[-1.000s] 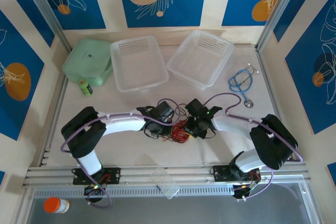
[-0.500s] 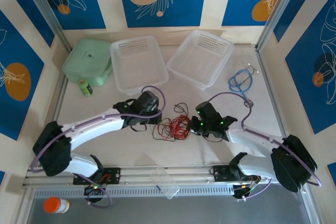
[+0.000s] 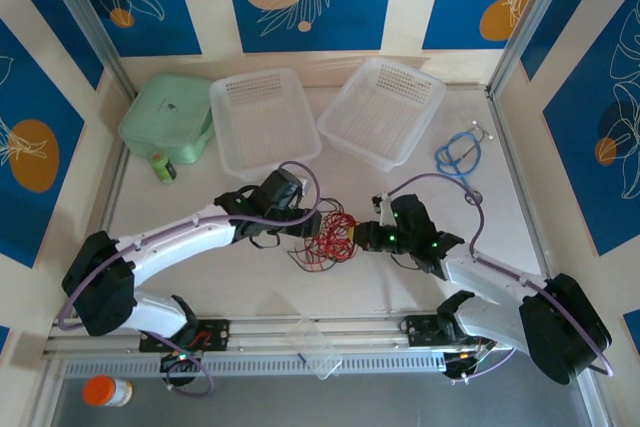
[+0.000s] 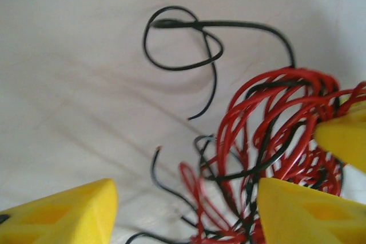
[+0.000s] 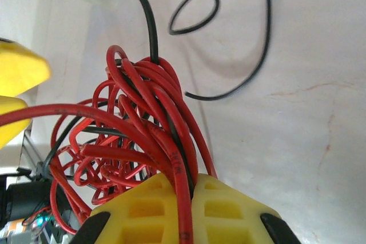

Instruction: Untangle the cables

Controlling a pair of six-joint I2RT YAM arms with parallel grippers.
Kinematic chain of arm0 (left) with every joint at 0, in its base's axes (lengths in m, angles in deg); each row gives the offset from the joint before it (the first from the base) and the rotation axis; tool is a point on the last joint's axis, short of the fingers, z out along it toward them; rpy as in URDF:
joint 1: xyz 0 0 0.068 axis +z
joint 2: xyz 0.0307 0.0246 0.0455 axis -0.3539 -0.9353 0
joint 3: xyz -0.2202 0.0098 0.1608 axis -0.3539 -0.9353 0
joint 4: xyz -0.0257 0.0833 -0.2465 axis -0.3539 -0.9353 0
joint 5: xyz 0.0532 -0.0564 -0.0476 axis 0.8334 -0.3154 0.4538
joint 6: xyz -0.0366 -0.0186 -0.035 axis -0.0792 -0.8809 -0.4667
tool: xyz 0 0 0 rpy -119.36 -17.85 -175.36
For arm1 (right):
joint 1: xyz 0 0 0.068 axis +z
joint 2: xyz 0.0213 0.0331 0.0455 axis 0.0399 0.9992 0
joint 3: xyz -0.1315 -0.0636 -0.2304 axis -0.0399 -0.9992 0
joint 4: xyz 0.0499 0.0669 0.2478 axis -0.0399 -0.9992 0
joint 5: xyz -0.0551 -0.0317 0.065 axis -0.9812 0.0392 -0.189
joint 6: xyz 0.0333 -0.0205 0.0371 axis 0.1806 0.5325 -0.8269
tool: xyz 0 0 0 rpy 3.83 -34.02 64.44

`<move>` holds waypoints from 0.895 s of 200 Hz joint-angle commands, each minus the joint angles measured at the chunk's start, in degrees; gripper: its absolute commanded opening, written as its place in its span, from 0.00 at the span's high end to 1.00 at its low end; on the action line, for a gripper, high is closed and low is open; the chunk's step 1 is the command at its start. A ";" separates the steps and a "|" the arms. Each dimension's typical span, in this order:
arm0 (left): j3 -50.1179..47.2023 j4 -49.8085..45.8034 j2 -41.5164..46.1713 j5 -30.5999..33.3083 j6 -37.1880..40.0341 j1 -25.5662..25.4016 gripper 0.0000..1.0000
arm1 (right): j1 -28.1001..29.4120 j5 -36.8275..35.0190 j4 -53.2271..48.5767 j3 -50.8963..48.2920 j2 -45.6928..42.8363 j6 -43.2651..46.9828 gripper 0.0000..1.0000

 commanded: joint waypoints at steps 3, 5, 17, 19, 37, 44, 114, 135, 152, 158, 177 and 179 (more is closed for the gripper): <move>-1.49 8.39 1.18 -8.43 5.45 0.00 0.27 | -1.30 8.12 2.99 1.06 -0.65 7.25 1.00; -1.58 8.69 1.33 -8.80 5.78 -0.06 0.26 | -1.39 8.46 2.84 1.12 -0.64 7.64 1.00; -1.85 9.02 1.61 -9.51 7.58 -0.06 0.23 | -2.01 10.22 2.34 1.67 -0.49 9.69 1.00; -1.82 8.86 1.61 -9.51 7.88 -0.03 0.23 | -2.10 10.57 2.28 1.73 -0.47 9.95 1.00; -1.46 7.18 0.92 -9.44 11.01 -0.08 0.22 | -2.89 13.05 1.81 2.74 0.19 12.28 1.00; -1.67 7.05 0.76 -9.55 11.99 -0.06 0.22 | -3.20 13.88 1.69 3.06 0.62 13.15 1.00; -4.39 13.18 -2.15 -11.06 15.67 -0.10 0.30 | -5.55 20.85 6.39 5.30 6.10 17.64 1.00; -5.30 16.10 -2.09 -13.18 15.64 -0.04 0.66 | -6.28 21.10 6.39 5.93 6.83 19.05 1.00; -6.04 17.50 -1.44 -14.10 15.43 -0.05 0.92 | -7.32 20.32 5.36 6.45 6.84 19.26 1.00; -6.32 17.71 -1.07 -13.73 15.28 -0.04 1.00 | -7.60 19.66 4.66 6.67 6.75 19.18 1.00; -7.40 17.89 0.81 -11.48 14.84 0.04 1.00 | -7.75 14.78 0.67 7.88 5.93 17.36 0.89; -7.49 17.79 0.99 -11.10 14.70 -0.01 1.00 | -7.75 14.08 0.08 8.01 5.84 16.94 0.84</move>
